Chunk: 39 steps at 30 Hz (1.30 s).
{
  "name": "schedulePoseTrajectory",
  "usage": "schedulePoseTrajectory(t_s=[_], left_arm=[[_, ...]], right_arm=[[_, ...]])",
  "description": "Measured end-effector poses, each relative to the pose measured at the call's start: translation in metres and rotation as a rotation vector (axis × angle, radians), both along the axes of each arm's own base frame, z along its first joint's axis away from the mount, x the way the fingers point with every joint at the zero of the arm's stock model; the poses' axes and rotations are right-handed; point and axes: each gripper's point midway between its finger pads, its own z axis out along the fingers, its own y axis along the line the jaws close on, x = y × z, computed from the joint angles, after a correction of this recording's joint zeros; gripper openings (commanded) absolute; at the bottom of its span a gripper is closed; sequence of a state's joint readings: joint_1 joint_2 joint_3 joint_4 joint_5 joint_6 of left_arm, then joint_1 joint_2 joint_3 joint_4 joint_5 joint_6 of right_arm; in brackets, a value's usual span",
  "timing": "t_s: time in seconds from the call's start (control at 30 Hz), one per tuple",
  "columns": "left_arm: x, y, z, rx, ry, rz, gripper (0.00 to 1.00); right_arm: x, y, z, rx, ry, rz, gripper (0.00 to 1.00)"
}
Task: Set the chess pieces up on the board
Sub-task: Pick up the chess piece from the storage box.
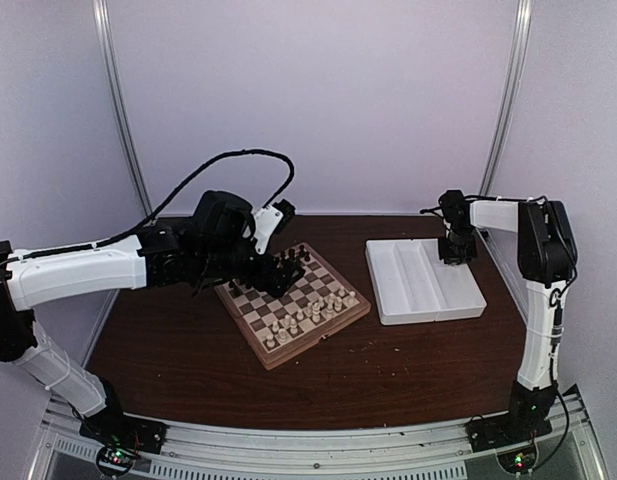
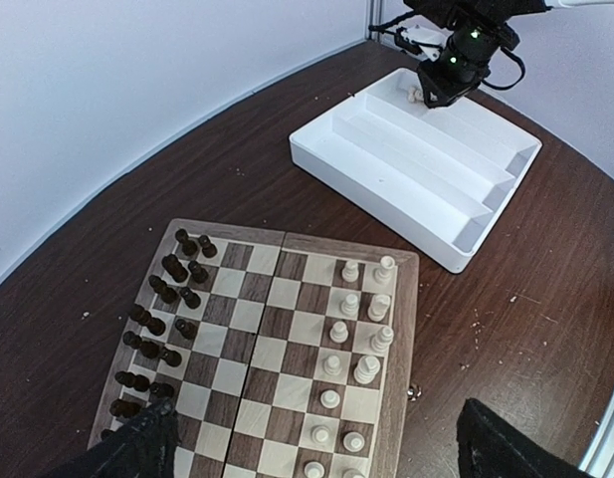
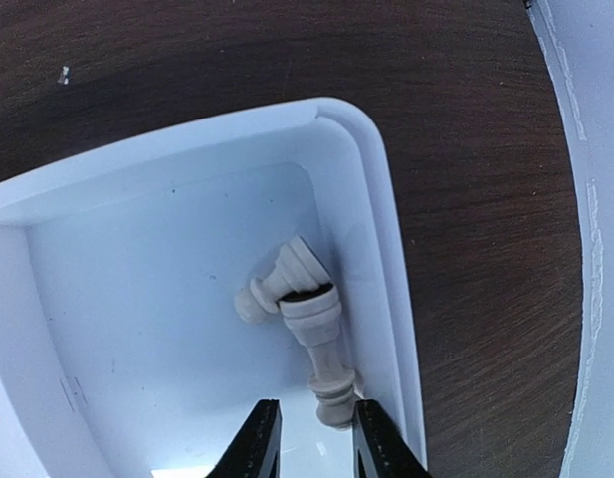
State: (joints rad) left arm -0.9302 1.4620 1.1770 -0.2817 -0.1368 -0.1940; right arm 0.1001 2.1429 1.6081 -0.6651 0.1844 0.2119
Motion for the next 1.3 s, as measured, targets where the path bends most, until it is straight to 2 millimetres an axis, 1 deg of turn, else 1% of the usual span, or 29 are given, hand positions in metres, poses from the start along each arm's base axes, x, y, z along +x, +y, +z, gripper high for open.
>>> schedulePoseTrajectory(t_s=[0.13, 0.23, 0.27, 0.37, 0.43, 0.5, 0.57, 0.63, 0.7, 0.9, 0.97, 1.03, 1.1, 1.17, 1.3], left_arm=[[0.000, 0.000, -0.002, 0.003, 0.002, -0.002, 0.97], [0.000, 0.000, -0.002, 0.003, 0.002, -0.002, 0.97], [0.000, 0.000, -0.003, 0.004, 0.002, -0.002, 0.97], [0.000, 0.000, -0.004, 0.007, 0.004, -0.002, 0.97], [0.000, 0.000, -0.004, 0.007, 0.004, -0.002, 0.97], [0.000, 0.000, -0.004, 0.007, 0.004, -0.002, 0.97], [0.000, 0.000, -0.004, 0.007, 0.004, -0.002, 0.97], [0.000, 0.000, -0.004, 0.007, 0.004, -0.002, 0.97], [0.000, 0.000, -0.004, 0.007, 0.004, -0.002, 0.97], [0.000, 0.000, -0.004, 0.008, 0.005, -0.002, 0.97], [0.000, 0.000, -0.004, 0.008, 0.005, -0.002, 0.97], [0.000, 0.000, -0.004, 0.007, 0.005, -0.002, 0.97], [-0.001, 0.000, -0.004, 0.007, 0.005, -0.003, 0.97], [-0.001, 0.000, -0.004, 0.007, 0.006, -0.003, 0.97], [-0.002, -0.001, -0.004, 0.003, 0.010, -0.013, 0.97]], right_arm=[[0.007, 0.000, -0.002, -0.003, 0.024, 0.002, 0.29], [0.009, 0.000, -0.010, 0.009, 0.053, 0.003, 0.26], [0.010, 0.001, -0.010, 0.017, 0.053, 0.003, 0.26], [0.012, 0.000, -0.011, 0.047, 0.062, 0.000, 0.26], [0.013, -0.001, -0.011, 0.060, 0.066, -0.001, 0.29], [0.013, 0.000, -0.011, 0.070, 0.069, -0.004, 0.29], [0.014, 0.000, -0.011, 0.079, 0.071, -0.006, 0.25], [0.015, 0.000, -0.011, 0.089, 0.072, -0.010, 0.17], [0.018, 0.000, -0.011, 0.102, 0.070, -0.017, 0.13], [0.020, 0.004, -0.010, 0.147, 0.053, -0.013, 0.11], [0.016, 0.008, -0.010, 0.176, 0.042, -0.003, 0.11], [0.004, 0.014, -0.008, 0.213, 0.045, 0.010, 0.11], [-0.008, 0.019, -0.002, 0.247, 0.040, 0.023, 0.11], [-0.019, 0.026, 0.009, 0.289, 0.018, 0.045, 0.10], [-0.038, 0.039, 0.039, 0.356, -0.046, 0.107, 0.10]])
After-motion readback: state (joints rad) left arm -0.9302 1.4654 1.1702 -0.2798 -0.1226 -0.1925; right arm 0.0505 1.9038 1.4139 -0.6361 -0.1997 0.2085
